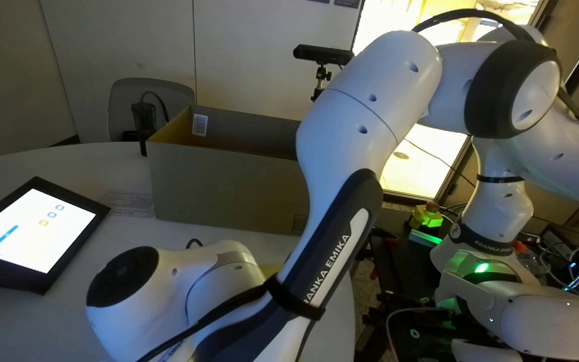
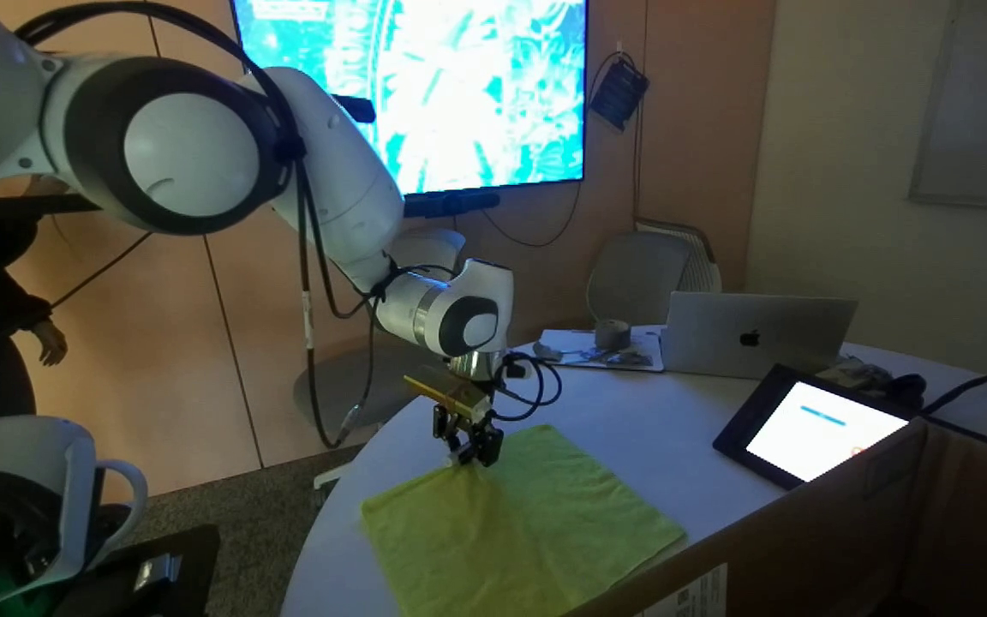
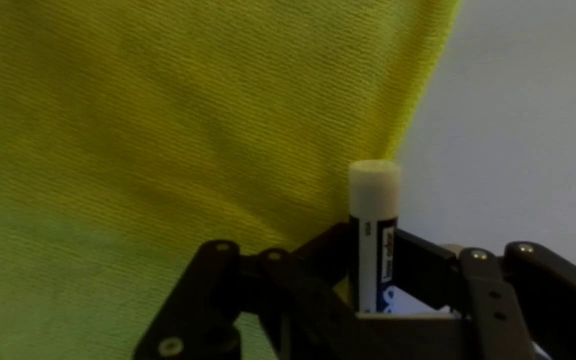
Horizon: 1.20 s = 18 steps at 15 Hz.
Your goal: Put the marker on the towel, fold the towel, and then put the folded towel in the box
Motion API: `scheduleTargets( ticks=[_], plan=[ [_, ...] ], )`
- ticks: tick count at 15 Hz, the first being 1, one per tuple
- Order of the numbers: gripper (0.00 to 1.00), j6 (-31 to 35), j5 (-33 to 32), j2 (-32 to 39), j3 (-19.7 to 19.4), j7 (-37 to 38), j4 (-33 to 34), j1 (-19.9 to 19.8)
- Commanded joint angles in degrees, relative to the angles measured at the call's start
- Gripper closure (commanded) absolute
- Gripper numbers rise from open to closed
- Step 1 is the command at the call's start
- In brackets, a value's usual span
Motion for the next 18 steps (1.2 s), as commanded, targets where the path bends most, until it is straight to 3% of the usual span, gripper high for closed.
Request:
scheduleTargets(
  ticks=[1, 8, 18],
  plan=[
    [0.83, -3.1, -0.6, 1.8, -0.9, -0.9, 3.0, 0.5],
    [0.81, -7.9, -0.9, -0.4, -2.0, -1.3, 4.7, -0.6],
    [0.8, -2.9, 0.1, -7.9, -5.7, 0.2, -0.3, -7.3]
  ],
)
